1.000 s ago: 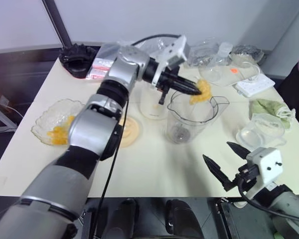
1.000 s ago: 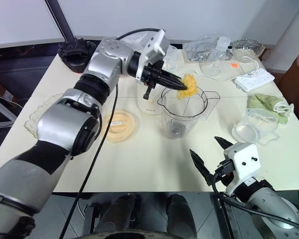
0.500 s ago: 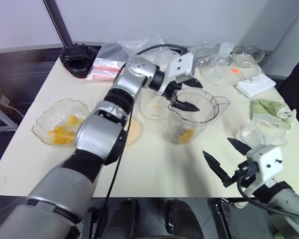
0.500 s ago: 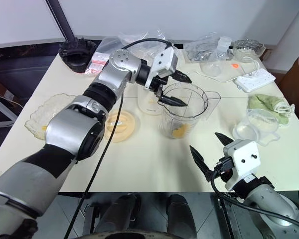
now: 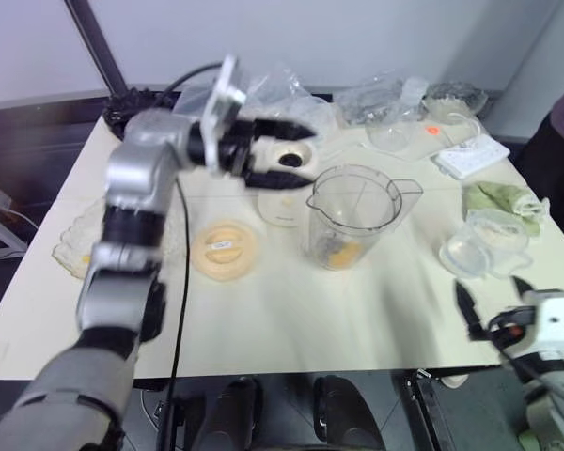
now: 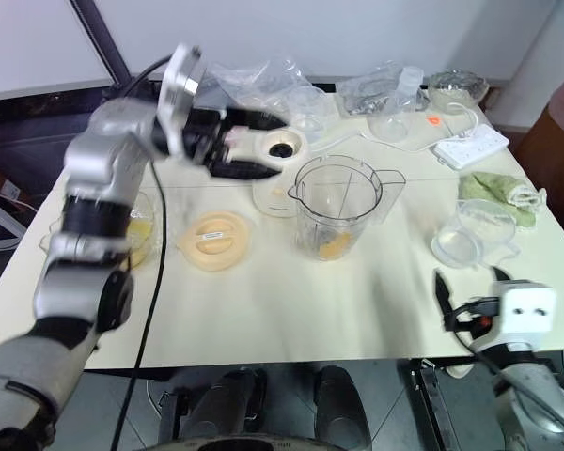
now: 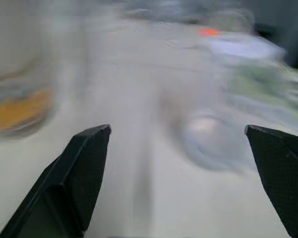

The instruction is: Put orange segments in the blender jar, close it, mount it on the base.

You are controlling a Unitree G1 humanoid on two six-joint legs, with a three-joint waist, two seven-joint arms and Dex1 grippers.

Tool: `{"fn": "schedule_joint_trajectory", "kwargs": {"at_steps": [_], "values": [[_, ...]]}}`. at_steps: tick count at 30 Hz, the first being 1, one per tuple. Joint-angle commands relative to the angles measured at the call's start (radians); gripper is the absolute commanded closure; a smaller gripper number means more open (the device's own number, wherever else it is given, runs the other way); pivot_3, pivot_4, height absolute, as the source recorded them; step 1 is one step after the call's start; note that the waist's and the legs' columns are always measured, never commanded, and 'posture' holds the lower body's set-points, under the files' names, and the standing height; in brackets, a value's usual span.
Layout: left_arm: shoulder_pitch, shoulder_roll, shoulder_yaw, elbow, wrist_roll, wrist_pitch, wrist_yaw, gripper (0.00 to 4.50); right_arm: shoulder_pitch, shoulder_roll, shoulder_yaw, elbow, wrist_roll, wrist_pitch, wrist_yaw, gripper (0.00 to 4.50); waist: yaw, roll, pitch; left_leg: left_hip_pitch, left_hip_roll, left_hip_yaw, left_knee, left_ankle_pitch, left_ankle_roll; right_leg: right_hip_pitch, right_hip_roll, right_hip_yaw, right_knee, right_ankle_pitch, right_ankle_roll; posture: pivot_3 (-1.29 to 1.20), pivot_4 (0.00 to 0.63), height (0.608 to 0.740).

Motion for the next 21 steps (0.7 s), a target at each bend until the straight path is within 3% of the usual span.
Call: {"fn": "schedule_joint_trajectory", "kwargs": {"at_steps": [1, 6, 21], "values": [[0.094, 0.042, 0.014, -0.250, -0.068, 0.113, 0.112, 0.19, -0.044, -0.017, -0.083, 0.057, 0.009, 0.007, -0.058, 0.00, 0.002, 0.000, 0.000, 0.000, 0.001, 0.000, 0.000, 0.000, 0.000, 0.000, 0.001, 0.001, -0.001, 0.001, -0.001, 0.00, 0.150, 0.740], [0.267, 0.115, 0.044, -0.455, -0.144, 0.226, 0.224, 0.19, -0.190, -0.089, -0.063, 0.266, -0.057, 0.032, -0.107, 0.00, 0.000, 0.001, 0.000, 0.012, 0.004, 0.003, 0.000, 0.000, -0.001, 0.011, 0.004, 0.004, -0.004, 0.000, -0.008, 0.00, 0.150, 0.740], [0.393, 0.223, 0.081, -0.643, -0.297, 0.329, 0.439, 0.19, -0.444, -0.211, -0.028, 0.663, -0.106, -0.041, -0.085, 0.00, 0.002, 0.005, 0.000, 0.013, 0.005, 0.006, -0.001, 0.000, -0.001, 0.012, 0.006, 0.006, -0.006, 0.001, -0.010, 0.00, 0.150, 0.740]]}}
